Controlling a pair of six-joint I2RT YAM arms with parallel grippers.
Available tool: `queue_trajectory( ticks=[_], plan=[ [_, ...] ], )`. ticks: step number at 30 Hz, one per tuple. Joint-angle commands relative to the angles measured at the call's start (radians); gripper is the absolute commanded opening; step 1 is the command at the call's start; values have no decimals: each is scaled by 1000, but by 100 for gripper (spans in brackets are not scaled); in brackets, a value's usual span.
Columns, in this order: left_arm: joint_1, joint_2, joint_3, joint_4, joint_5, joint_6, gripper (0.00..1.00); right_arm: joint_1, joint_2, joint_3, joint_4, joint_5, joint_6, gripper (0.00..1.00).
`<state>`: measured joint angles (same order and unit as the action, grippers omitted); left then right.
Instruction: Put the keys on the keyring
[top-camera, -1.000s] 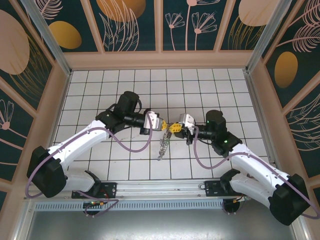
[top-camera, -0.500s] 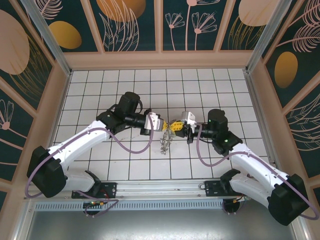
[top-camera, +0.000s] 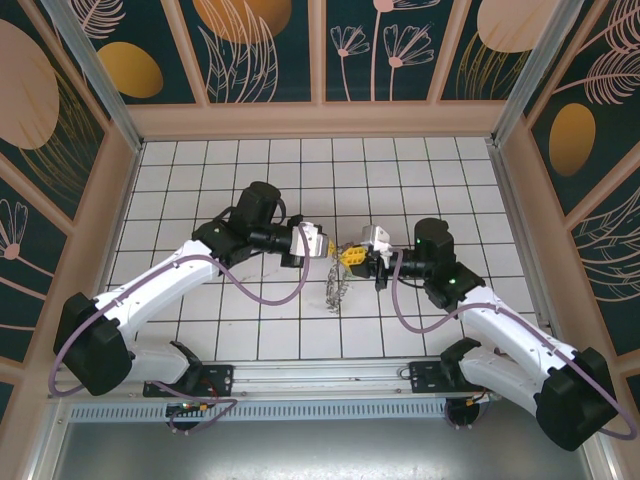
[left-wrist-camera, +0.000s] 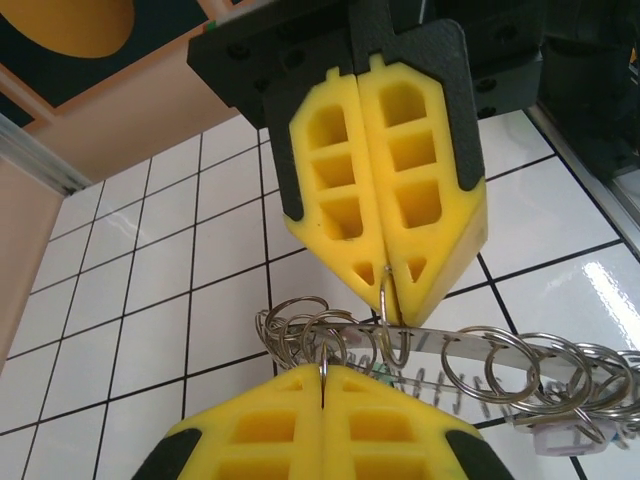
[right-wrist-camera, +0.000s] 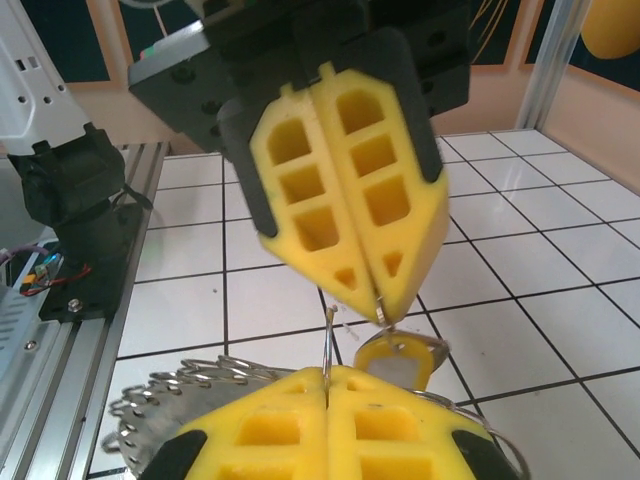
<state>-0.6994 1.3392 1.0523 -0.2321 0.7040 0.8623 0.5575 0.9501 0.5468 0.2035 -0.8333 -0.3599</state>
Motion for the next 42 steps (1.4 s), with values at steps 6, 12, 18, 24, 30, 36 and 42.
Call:
queue_trajectory(
  ticks=[6, 12, 18, 24, 30, 36, 42],
  plan=[
    [-4, -23, 18, -14, 36, 4, 0, -4, 5, 7, 38, -21, 21, 0],
    [-4, -27, 18, -16, 52, 12, 0, -33, 23, 13, 48, -21, 58, 0],
    [-4, -27, 19, -30, 49, 23, 0, -42, 30, 21, 65, -19, 89, 0],
    [-5, -23, 18, -29, 43, 25, 0, -53, 42, 30, 65, -43, 100, 0],
    [-3, -5, 26, -24, 32, 21, 0, -53, 47, 31, 67, -73, 97, 0],
    [-4, 0, 28, -9, 7, 9, 0, -53, 36, 32, 22, -100, 51, 0],
    [-4, 17, 33, -28, 11, 15, 0, -51, 41, 43, 17, -116, 36, 0]
  ],
)
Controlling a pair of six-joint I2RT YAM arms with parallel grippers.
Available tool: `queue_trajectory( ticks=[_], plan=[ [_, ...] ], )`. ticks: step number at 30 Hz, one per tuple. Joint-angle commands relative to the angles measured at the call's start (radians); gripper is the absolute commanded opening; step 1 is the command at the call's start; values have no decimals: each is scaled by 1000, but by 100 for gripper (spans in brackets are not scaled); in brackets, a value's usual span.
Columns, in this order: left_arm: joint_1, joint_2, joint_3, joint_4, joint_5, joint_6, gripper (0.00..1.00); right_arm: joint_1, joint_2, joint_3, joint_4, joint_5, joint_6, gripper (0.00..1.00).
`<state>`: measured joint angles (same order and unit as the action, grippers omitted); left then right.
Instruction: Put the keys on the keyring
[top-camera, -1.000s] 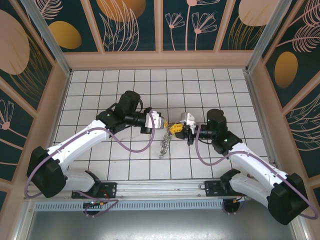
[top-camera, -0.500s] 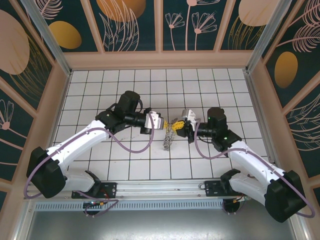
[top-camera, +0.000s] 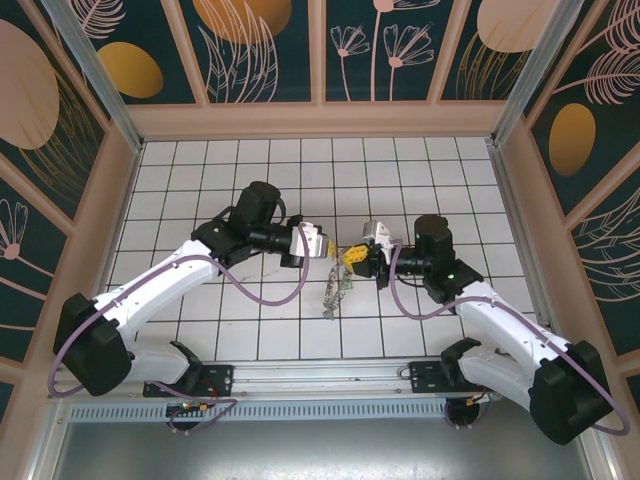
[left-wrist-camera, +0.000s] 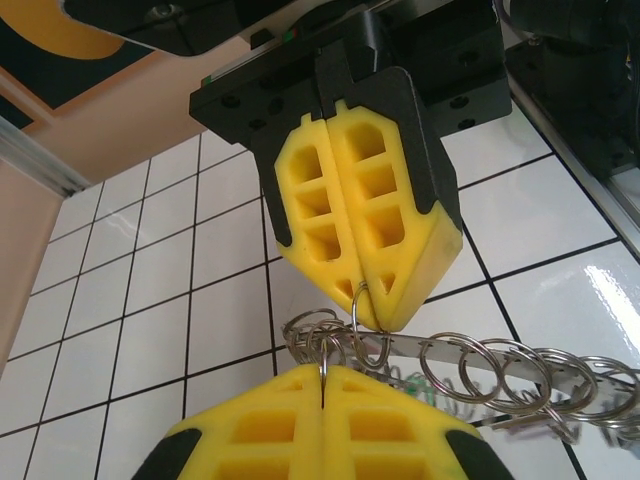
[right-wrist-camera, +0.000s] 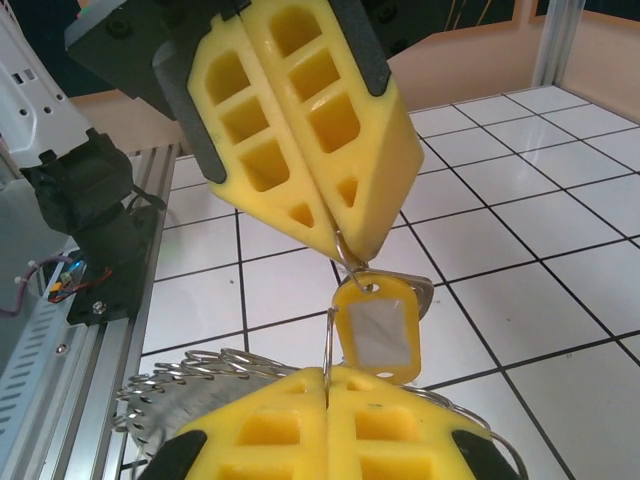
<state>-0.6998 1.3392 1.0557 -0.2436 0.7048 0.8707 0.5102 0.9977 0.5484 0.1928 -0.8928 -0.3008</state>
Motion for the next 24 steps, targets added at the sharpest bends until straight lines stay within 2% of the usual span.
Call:
queue_trajectory(
  ticks=[1, 24],
  plan=[
    [-3, 20, 30, -21, 12, 8, 0, -2, -3, 44, 30, -57, -24, 0],
    [-5, 14, 15, -20, 35, 28, 0, -4, 40, 61, 94, -49, 43, 0]
  ],
)
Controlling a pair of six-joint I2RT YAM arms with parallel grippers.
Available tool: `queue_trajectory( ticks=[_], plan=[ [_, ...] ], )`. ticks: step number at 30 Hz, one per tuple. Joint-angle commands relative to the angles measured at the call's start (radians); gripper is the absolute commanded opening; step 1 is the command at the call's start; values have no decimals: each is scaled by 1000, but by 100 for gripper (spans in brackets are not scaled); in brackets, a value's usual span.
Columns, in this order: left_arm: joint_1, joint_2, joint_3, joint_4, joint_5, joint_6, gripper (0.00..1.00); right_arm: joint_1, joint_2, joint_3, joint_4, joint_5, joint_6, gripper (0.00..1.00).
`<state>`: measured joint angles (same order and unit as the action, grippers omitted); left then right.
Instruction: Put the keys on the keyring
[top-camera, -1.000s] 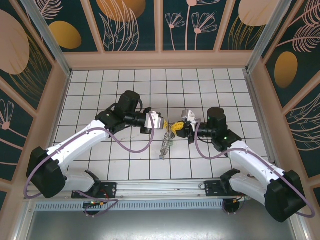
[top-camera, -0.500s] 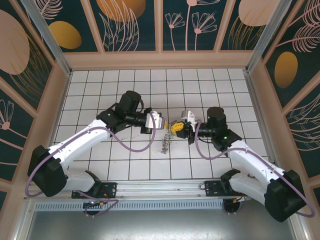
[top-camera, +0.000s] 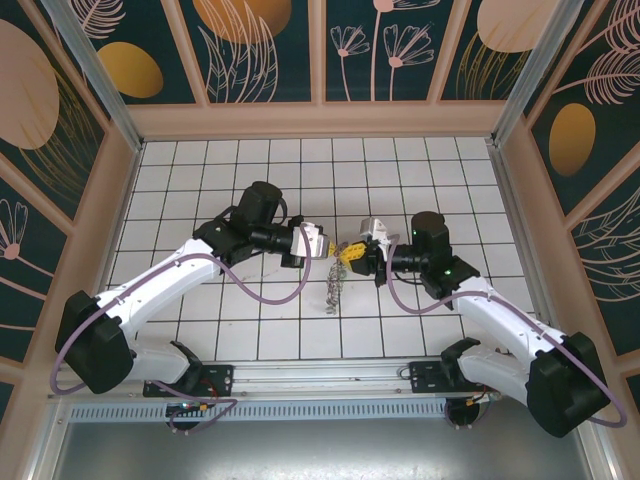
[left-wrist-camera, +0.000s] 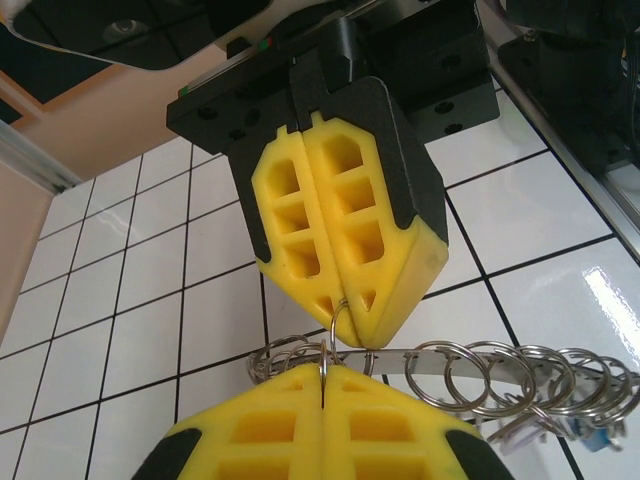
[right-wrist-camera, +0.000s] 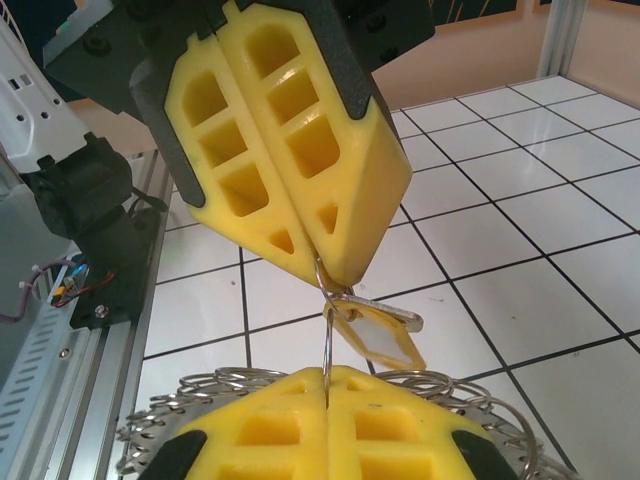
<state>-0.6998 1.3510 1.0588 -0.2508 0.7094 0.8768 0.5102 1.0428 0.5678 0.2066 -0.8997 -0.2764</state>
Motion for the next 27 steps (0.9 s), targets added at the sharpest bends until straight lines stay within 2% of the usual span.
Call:
queue_trajectory(
  ticks=[1, 10, 27],
  plan=[
    [-5, 2, 11, -13, 25, 22, 0, -6, -4, 41, 81, -46, 18, 0],
    [-6, -4, 12, -10, 15, 23, 0, -8, -20, 35, 80, -42, 24, 0],
    [-8, -28, -26, 37, 26, 7, 0, -29, -15, -16, 321, -11, 238, 0]
  ],
)
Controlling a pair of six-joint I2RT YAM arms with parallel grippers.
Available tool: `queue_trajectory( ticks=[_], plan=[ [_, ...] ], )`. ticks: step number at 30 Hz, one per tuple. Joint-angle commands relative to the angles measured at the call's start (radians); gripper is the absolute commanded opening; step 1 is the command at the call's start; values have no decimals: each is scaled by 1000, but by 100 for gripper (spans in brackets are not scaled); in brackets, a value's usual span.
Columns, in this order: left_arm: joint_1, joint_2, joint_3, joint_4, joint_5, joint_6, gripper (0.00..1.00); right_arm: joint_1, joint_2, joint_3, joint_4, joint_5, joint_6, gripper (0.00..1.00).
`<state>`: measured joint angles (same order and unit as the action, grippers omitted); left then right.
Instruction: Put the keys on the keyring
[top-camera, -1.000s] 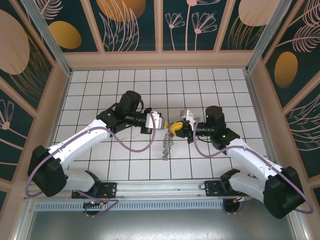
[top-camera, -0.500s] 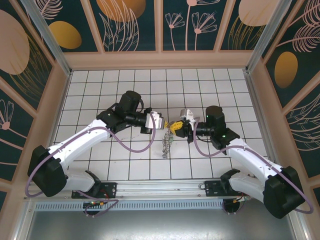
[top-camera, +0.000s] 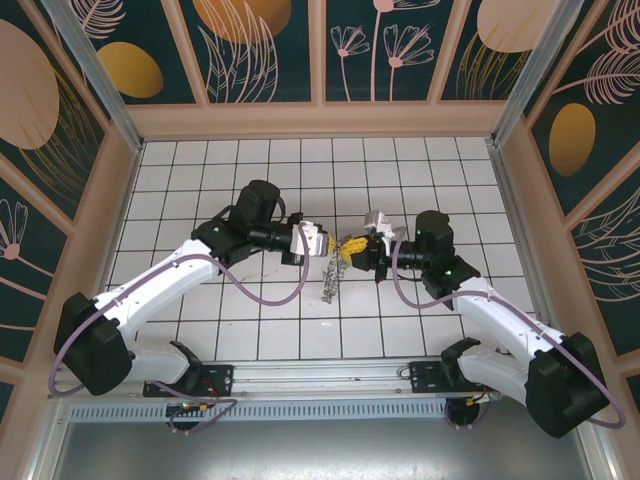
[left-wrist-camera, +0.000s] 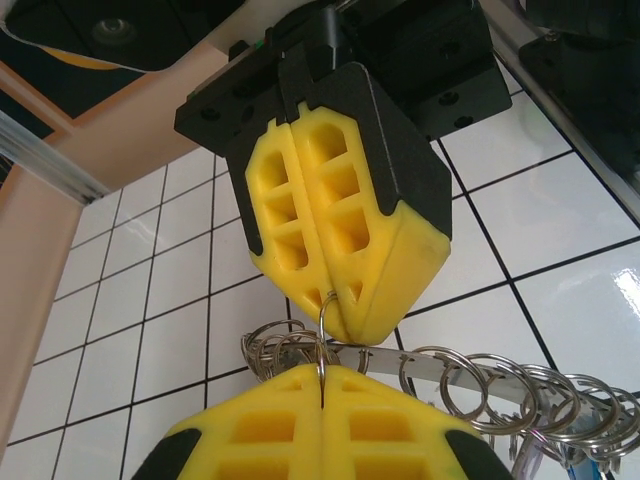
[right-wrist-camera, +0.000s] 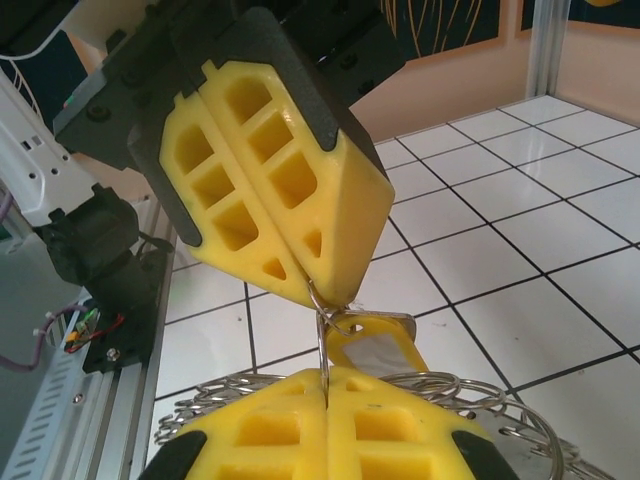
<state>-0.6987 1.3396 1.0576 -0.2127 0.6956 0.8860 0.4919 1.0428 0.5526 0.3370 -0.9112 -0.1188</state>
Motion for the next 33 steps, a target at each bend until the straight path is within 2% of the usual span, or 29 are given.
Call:
queue_trajectory(
  ticks=[1, 8, 18, 33],
  plan=[
    [-9, -18, -29, 4, 40, -5, 0, -11, -16, -8, 211, 5, 99, 0],
    [-16, -22, -56, 47, 33, -31, 0, -11, -22, -37, 313, 35, 188, 0],
    [-16, -23, -69, 57, 2, -44, 0, -14, -46, -40, 328, 63, 203, 0],
    [-29, -46, -138, 164, -2, -113, 0, -5, -43, -59, 391, 122, 255, 0]
  ],
)
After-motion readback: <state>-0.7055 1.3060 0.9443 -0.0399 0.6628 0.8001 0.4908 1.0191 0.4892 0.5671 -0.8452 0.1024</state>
